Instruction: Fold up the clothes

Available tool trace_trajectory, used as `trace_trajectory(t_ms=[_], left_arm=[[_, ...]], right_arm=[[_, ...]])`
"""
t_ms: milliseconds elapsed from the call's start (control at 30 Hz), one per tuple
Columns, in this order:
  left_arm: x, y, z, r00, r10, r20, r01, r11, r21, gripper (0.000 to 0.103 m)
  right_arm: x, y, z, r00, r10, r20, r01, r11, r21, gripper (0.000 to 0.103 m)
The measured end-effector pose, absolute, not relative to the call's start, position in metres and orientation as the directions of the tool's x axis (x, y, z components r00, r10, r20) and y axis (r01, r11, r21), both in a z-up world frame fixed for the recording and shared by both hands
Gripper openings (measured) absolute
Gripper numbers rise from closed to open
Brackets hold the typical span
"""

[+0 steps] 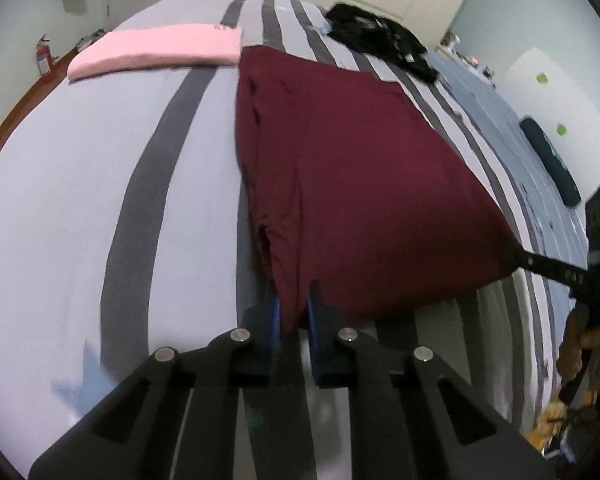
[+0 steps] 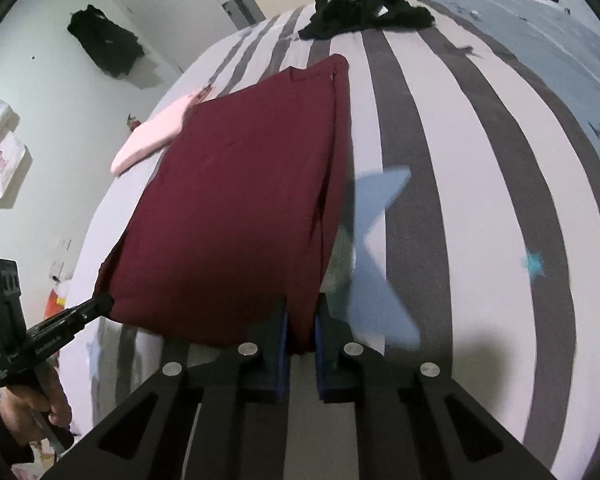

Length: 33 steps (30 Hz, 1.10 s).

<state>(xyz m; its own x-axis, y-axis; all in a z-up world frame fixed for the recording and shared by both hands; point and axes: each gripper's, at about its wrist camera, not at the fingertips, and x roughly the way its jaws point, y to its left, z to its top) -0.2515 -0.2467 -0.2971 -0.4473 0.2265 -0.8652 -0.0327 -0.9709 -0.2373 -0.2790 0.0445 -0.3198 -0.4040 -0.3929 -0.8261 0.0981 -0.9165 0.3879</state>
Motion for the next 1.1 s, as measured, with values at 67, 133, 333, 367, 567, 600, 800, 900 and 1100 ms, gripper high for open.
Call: trace_trajectory(t_ms=[67,133,333,367,567,600,800,900,1100], left_arm=[[-0.225,-0.247,-0.304,-0.393,0.218,-0.893,-0.014,-0.973,-0.231,0.009],[-0.204,-0.248,-0.316,-0.348,0.2,-0.916,0.025,-0.975,-0.223,0.009],[-0.194,-0.25,-0.319,-0.339,0.164,-0.926,0.1,-0.973,-0.209,0.008],[-0.195,-0.25,-0.317,-0.342,0.162,-0.926,0.105,-0.972,-0.209,0.008],[-0.197,-0.253,-0.267,-0.419,0.152,-0.895,0.094,-0.973,-0.209,0.008],[-0.202,-0.254,-0.255,-0.443,0.15,-0.884,0.088,-0.974,-0.209,0.008],[-0.252,-0.264,-0.201,-0.585,0.135,-0.8,0.058,-0.977,-0.207,0.007],[-0.294,-0.274,-0.197,-0.629,0.125,-0.767,0.052,-0.978,-0.203,0.007],[-0.389,-0.287,-0.239,-0.62,0.108,-0.777,0.032,-0.986,-0.163,0.006]], right_arm=[[-0.255,0.045,-0.327,-0.347,-0.402,-0.847,0.079,-0.913,0.4,0.01],[-0.233,0.045,-0.339,-0.289,-0.408,-0.866,0.053,-0.91,0.411,0.01],[-0.213,0.043,-0.35,-0.253,-0.411,-0.876,-0.002,-0.905,0.426,0.009],[-0.215,0.042,-0.349,-0.253,-0.409,-0.877,0.0,-0.906,0.422,0.009],[-0.213,0.038,-0.31,-0.312,-0.389,-0.867,0.078,-0.92,0.385,0.009],[-0.213,0.037,-0.3,-0.329,-0.384,-0.863,0.096,-0.923,0.374,0.009],[-0.286,0.031,-0.283,-0.425,-0.378,-0.822,0.09,-0.922,0.377,0.009],[-0.323,0.029,-0.274,-0.471,-0.373,-0.799,0.087,-0.921,0.379,0.008],[-0.401,0.021,-0.268,-0.53,-0.355,-0.77,0.074,-0.924,0.376,0.008]])
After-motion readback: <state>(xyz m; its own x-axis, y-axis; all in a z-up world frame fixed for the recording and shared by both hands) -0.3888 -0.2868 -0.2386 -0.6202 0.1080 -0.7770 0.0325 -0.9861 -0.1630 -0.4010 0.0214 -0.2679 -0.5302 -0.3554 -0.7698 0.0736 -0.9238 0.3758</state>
